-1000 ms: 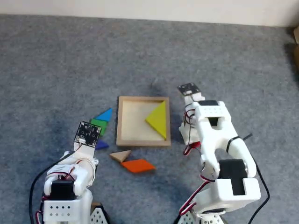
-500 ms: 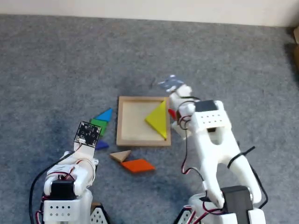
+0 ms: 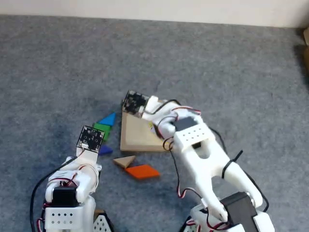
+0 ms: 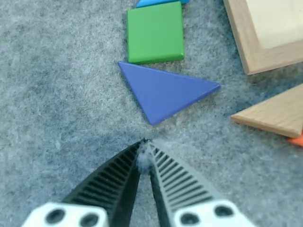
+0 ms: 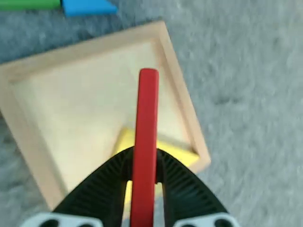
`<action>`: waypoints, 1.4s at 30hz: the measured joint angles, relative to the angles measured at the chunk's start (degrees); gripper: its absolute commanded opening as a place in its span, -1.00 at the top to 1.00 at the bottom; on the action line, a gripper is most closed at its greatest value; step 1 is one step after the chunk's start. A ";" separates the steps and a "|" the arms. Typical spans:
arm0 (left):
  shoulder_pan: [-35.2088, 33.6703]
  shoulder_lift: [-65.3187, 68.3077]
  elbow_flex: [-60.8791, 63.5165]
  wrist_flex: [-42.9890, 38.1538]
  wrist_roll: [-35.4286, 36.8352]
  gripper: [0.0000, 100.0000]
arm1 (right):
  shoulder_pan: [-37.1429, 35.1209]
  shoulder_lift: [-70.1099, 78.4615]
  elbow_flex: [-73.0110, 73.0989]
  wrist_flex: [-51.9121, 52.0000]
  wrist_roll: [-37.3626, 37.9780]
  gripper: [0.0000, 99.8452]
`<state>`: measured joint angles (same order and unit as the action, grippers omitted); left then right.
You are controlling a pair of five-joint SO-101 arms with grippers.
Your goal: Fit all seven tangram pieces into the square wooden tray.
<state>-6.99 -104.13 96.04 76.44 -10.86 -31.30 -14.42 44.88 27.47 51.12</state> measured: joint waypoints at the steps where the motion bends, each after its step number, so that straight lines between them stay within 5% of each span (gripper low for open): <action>1: 0.00 0.00 0.00 0.00 0.00 0.99 | -0.44 0.00 1.41 -2.55 0.09 0.98; 6: 0.00 0.00 0.00 0.00 0.00 0.99 | -1.85 0.00 7.38 -13.71 0.09 0.96; 13: 0.00 0.00 0.00 0.00 0.00 0.99 | -1.93 -0.09 12.22 -15.82 0.09 0.62; 28: 0.00 0.00 0.00 0.00 0.00 0.99 | -2.02 -0.79 14.51 -15.74 -0.18 0.62; 36: 0.00 0.00 0.00 0.00 0.00 0.99 | -2.11 -9.58 7.38 -0.88 -16.35 0.99; 42: 0.00 0.00 0.00 0.00 0.00 0.99 | 0.79 -8.62 -1.23 3.69 -22.68 0.99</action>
<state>-6.99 -104.13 96.04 76.44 -10.86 -30.51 -23.03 43.65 31.16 28.44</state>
